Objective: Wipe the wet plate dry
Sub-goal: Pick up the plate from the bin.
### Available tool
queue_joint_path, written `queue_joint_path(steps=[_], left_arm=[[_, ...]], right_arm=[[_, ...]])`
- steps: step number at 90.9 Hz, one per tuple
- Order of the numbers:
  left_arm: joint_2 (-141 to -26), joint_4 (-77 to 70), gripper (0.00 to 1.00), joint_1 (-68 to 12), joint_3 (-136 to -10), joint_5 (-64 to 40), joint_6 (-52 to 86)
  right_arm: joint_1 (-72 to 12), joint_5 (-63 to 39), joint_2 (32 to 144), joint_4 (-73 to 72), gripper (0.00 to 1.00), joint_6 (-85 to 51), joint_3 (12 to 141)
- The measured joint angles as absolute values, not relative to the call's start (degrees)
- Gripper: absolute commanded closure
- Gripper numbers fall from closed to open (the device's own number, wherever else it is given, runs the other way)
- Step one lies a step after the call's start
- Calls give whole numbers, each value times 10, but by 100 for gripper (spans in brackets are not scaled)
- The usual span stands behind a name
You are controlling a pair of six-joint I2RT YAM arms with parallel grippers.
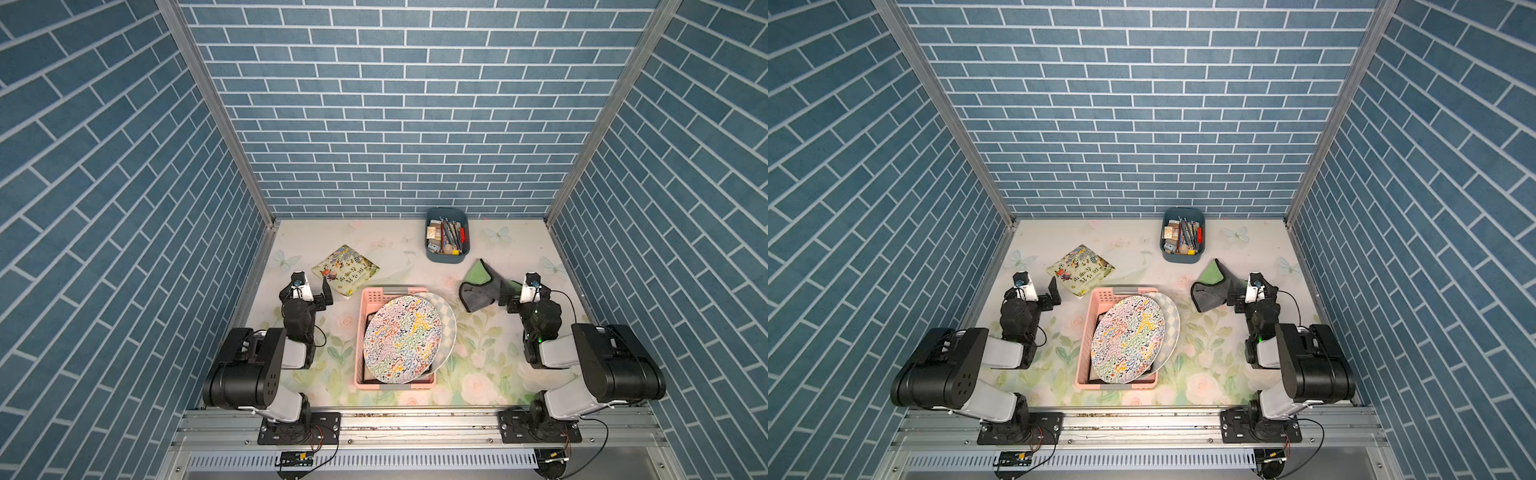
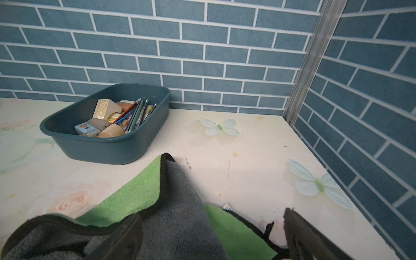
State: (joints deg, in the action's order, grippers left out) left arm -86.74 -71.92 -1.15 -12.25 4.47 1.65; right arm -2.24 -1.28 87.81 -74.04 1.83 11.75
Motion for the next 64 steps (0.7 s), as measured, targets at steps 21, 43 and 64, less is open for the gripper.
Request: queue_joint_path(steps=[21, 43, 64], left_arm=[[-867, -719, 0, -11, -123, 45, 17], [-867, -719, 0, -11, -123, 44, 17], [-791, -585, 0, -17, -158, 64, 35]], right_arm=[[-22, -13, 878, -740, 1, 18, 117], [-22, -6, 875, -730, 1, 18, 118], [-22, 30, 691, -410, 0, -80, 257]])
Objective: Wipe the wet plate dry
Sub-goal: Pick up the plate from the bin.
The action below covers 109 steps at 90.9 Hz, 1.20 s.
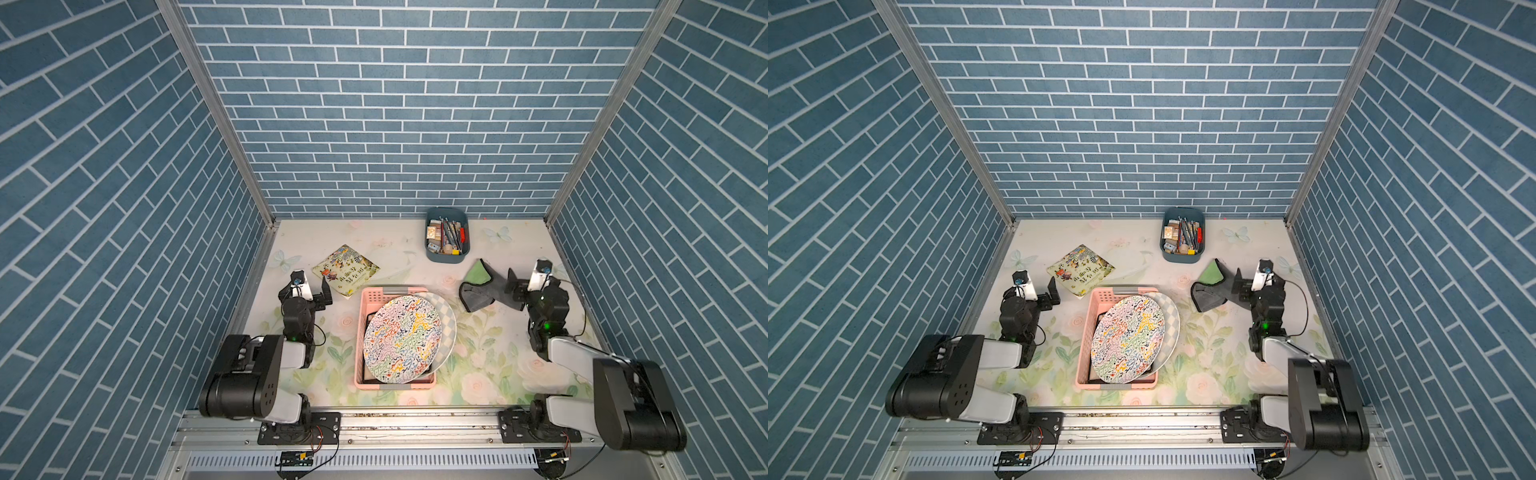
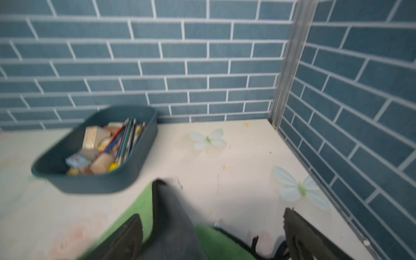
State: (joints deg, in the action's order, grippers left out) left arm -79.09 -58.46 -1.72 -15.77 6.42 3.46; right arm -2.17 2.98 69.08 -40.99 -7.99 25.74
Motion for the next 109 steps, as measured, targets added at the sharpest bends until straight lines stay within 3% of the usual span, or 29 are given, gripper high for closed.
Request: queue_joint_path(steps=[19, 34, 53, 72, 91, 109], left_arm=[[-636, -303, 0, -48, -347, 69, 215], [-594, -172, 0, -148, -380, 79, 280], [-591, -42, 0, -252, -381, 118, 293], [-567, 52, 0, -408, -413, 145, 334], [-658, 157, 0, -637, -540, 220, 411], [-687, 210, 0, -653, -538, 262, 460]], right_arm=[[-15, -15, 670, -142, 0, -208, 452], [-12, -50, 761, -27, 0, -250, 504], [-18, -68, 897, 41, 1, -268, 557], [-50, -84, 850, 37, 2, -282, 527], [-80, -124, 777, 58, 24, -302, 522], [-223, -168, 645, 120, 64, -356, 514]])
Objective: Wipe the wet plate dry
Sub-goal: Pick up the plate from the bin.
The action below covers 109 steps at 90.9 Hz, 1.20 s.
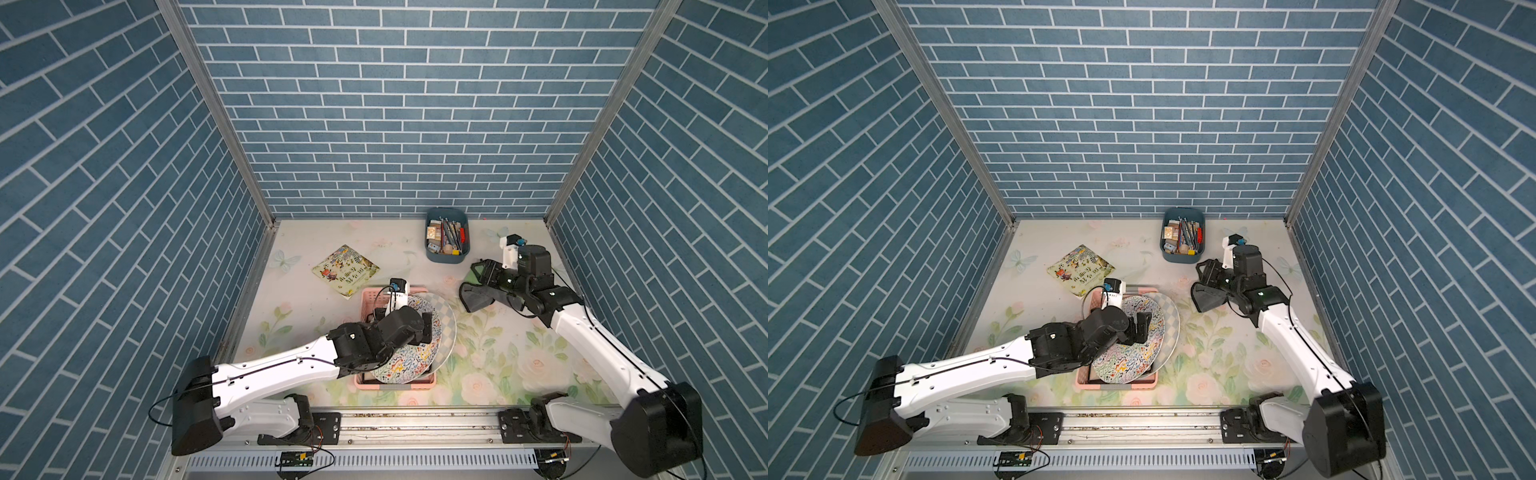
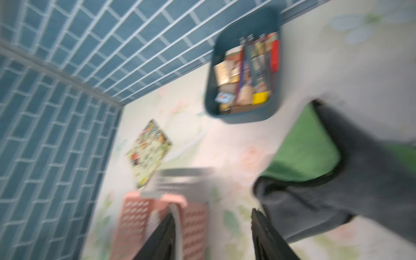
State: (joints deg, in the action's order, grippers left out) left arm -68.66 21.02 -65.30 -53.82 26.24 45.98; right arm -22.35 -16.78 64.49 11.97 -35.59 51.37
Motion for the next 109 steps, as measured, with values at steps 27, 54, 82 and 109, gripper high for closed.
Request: queue_joint_path(steps=[27, 54, 82, 109], left_arm=[[-617, 216, 0, -561, -529, 275, 461], [-571, 178, 0, -558, -466, 263, 438], [-546, 153, 0, -558, -453, 263, 437], [-563, 147, 0, -558, -456, 261, 432]], right_arm=[[-438, -157, 655, 227, 44, -429, 532], [-483, -148, 724, 251, 45, -435, 523], [-505, -182, 744, 144, 81, -489, 465], [-507, -191, 752, 94, 100, -521, 462]])
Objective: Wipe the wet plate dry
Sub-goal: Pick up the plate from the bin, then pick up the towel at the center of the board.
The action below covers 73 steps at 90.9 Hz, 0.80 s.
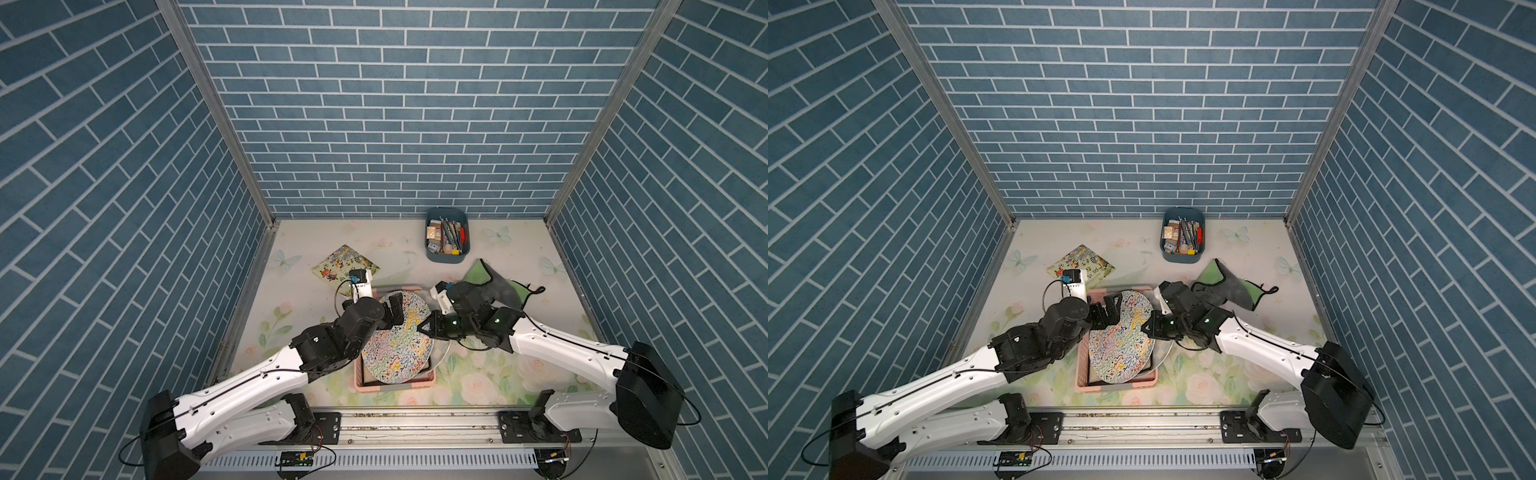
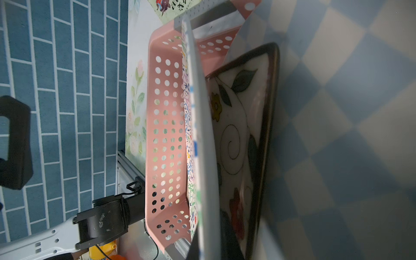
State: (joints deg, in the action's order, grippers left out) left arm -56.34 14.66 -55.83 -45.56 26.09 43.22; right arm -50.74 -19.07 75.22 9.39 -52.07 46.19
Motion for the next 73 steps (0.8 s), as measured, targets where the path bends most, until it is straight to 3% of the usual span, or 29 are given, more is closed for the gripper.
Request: queue_joint_path(steps=[17, 35, 53, 73], left_arm=[[-565, 146, 0, -558, -490, 253, 426], [-611, 107, 1, -558, -590, 228, 396], [-852, 88, 1, -597, -815, 205, 333], [-1179, 121, 0, -614, -1077, 204, 263]], right_arm=[[-474, -168, 689, 81, 100, -505, 464], [-307, -96, 582, 69, 100, -478, 509], [-110, 35, 566, 95, 100, -434, 554], [76, 127, 547, 126, 100, -432, 502]])
